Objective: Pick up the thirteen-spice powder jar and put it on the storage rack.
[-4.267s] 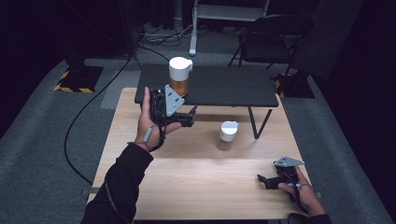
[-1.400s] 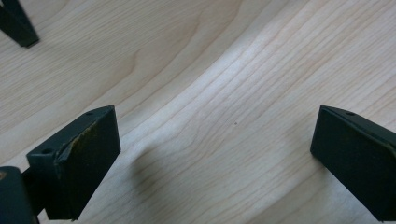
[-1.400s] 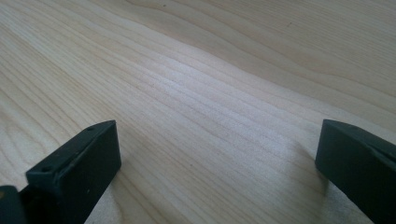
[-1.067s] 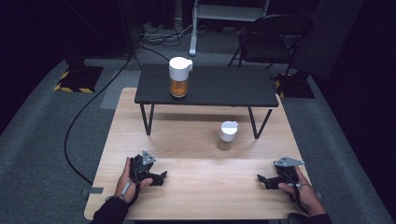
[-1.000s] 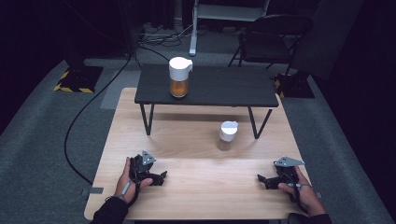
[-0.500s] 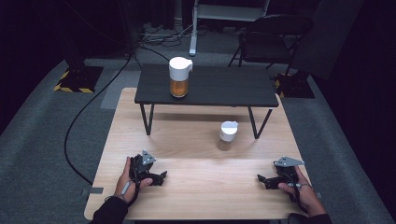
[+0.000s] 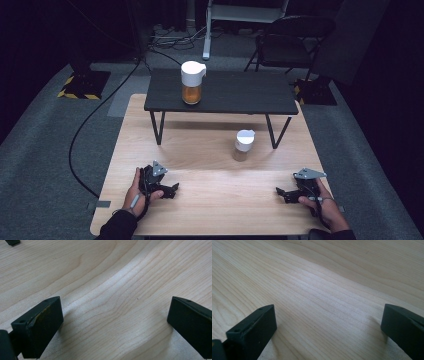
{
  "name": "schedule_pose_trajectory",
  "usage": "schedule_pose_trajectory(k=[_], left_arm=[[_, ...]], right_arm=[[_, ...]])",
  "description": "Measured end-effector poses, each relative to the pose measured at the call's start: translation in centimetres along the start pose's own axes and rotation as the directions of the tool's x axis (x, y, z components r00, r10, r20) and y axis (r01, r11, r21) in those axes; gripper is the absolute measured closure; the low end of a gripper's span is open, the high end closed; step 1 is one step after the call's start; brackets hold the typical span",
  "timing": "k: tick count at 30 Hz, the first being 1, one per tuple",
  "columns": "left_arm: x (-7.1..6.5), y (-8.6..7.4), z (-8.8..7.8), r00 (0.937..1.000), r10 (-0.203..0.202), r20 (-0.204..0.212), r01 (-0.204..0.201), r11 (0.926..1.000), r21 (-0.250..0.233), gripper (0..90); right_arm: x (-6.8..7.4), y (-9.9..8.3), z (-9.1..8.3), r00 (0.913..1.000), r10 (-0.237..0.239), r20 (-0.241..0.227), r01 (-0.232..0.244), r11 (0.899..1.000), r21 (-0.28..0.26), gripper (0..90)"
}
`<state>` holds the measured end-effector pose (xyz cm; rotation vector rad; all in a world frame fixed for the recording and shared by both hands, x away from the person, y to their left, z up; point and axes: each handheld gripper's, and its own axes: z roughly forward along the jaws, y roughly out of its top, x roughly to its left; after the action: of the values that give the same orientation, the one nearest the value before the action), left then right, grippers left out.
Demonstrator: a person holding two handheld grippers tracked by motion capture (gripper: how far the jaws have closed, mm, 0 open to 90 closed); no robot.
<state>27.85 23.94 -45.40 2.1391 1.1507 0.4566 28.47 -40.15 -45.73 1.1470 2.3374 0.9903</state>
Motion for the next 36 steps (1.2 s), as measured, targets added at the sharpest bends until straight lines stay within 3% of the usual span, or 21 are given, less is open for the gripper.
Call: schedule_pose_trajectory(k=[12, 21, 36], left_arm=[[0.0, 0.0, 0.0, 1.0000, 0.000, 0.000, 0.000, 1.0000, 0.000, 0.4], [0.0, 0.0, 0.0, 1.0000, 0.000, 0.000, 0.000, 1.0000, 0.000, 0.4], [0.0, 0.0, 0.0, 1.0000, -0.001, 0.000, 0.001, 1.0000, 0.000, 0.4]], right_arm=[[0.1, 0.7, -0.2, 1.0000, -0.006, 0.006, 0.006, 1.000, 0.027, 1.7], [0.3, 1.4, -1.5, 0.9997, 0.008, 0.022, -0.007, 0.999, -0.045, 1.7], [0.9, 3.8, -2.8, 0.9986, -0.043, 0.030, 0.046, 0.994, -0.100, 1.6]])
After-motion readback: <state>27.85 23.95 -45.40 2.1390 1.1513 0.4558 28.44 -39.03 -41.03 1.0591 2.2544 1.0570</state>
